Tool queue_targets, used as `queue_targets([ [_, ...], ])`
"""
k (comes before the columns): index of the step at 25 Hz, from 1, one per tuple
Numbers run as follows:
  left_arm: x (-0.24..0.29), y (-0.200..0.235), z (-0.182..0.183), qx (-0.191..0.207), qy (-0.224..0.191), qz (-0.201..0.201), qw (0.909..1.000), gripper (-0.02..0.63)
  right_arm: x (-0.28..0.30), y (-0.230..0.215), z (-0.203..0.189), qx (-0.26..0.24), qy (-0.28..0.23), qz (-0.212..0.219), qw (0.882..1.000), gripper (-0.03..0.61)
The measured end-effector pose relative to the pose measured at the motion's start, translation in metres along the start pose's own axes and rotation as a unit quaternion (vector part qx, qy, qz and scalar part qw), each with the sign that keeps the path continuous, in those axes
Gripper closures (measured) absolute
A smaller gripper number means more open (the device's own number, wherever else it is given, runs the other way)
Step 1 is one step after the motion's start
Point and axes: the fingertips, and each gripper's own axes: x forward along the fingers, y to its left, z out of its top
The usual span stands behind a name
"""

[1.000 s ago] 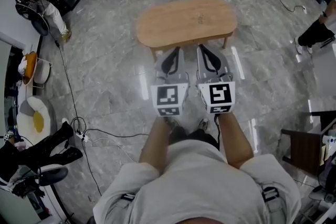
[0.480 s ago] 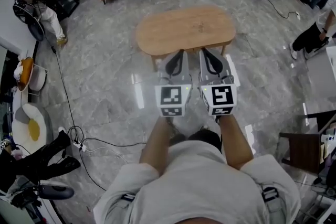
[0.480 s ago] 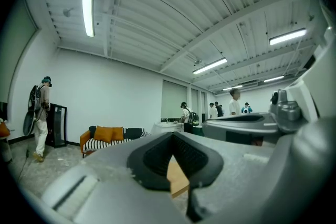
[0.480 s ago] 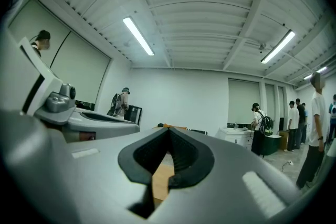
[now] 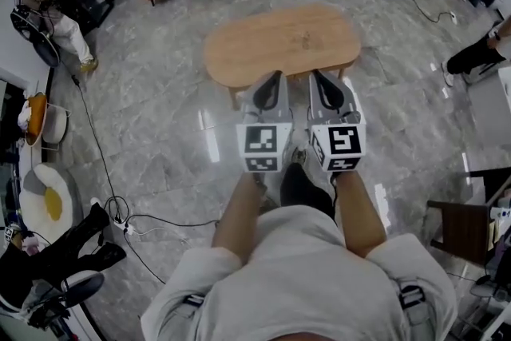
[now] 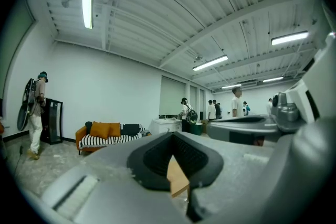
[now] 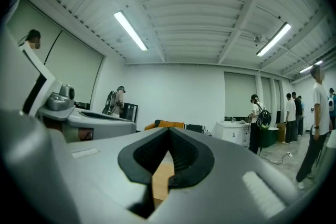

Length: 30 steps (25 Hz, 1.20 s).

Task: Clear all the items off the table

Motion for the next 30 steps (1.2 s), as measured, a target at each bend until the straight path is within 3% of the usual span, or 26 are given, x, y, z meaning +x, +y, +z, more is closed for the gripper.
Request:
queue_targets([
  [9, 0.122, 0.043, -0.023, -0.003, 0.044, 0.008, 0.9990, 0.594, 0.112, -0.069, -0.030, 0.026, 0.017, 0.005, 1.000, 0.572],
  [18, 0.236, 0.030, -0.058, -0.007, 0.101, -0.004, 0.9948, 0.592, 0.183, -0.154, -0.073, 0.047, 0.061, 0.009, 0.997, 0.572],
  [30, 0.323, 0.078, -0.097, -0.027, 0.140, -0.009, 0.9898, 0.592, 0.273, -0.179, -0.122, 0.071, 0.107, 0.017, 0.992, 0.572],
])
